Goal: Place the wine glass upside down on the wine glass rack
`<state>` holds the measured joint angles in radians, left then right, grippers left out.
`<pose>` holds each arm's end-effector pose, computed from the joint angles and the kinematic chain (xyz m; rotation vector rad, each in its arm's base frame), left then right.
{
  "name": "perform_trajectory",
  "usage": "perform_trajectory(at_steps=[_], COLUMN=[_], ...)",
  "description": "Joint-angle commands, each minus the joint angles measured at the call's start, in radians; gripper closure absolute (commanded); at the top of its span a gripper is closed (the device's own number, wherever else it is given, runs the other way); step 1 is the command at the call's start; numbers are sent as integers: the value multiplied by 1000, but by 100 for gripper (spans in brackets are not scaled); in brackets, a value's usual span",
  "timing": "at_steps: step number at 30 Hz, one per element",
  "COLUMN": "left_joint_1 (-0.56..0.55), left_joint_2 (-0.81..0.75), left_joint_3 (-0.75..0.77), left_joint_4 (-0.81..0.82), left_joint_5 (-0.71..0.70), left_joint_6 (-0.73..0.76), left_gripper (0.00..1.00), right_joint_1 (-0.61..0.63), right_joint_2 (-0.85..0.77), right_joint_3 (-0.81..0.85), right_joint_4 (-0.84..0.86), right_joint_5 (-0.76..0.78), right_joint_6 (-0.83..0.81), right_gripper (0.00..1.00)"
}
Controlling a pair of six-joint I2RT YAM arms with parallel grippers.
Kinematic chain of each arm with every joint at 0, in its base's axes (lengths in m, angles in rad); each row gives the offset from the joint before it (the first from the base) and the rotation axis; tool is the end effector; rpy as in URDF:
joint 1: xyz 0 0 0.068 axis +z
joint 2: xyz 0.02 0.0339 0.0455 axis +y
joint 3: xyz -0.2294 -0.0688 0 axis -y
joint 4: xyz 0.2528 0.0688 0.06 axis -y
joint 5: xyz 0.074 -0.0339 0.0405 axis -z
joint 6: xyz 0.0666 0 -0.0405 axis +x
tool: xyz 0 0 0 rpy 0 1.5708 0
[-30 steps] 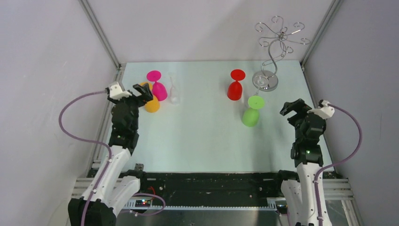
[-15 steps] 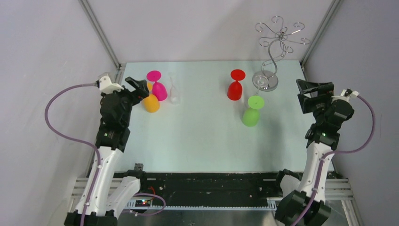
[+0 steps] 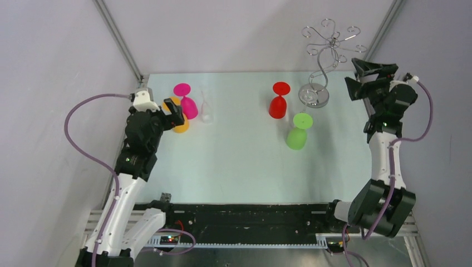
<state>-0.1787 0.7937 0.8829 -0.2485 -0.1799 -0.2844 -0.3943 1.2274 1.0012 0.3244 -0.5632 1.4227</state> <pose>0.2416 -0.0315 0.3372 -0.2236 1.7166 -0.1860 0.3204 -0.0948 0.3441 0.9130 1.3358 1.2247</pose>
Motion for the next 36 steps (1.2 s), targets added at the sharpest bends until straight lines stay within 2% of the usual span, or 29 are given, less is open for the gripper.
perform_trajectory(at_steps=[1, 7, 14, 23, 30, 36], left_joint_1=[-53, -117, -167, -180, -184, -187], left_joint_2=[-13, -23, -24, -21, -16, -17], left_joint_3=[3, -6, -6, -7, -5, -6], left_joint_4=[4, -10, -18, -18, -18, -19], left_joint_5=[-1, -49, -81, -99, -102, -104], left_joint_6=[108, 138, 159, 161, 162, 162], left_gripper=[2, 2, 2, 2, 2, 2], right_joint_1=[61, 115, 139, 170, 194, 204], right_joint_2=[114, 248, 370, 466, 493, 486], right_joint_3=[132, 236, 300, 344, 372, 398], right_joint_4=[22, -49, -13, 47, 71, 52], right_joint_5=[100, 183, 228, 227, 248, 266], right_joint_6=[68, 97, 151, 211, 233, 226], right_gripper=[5, 7, 11, 24, 44, 54])
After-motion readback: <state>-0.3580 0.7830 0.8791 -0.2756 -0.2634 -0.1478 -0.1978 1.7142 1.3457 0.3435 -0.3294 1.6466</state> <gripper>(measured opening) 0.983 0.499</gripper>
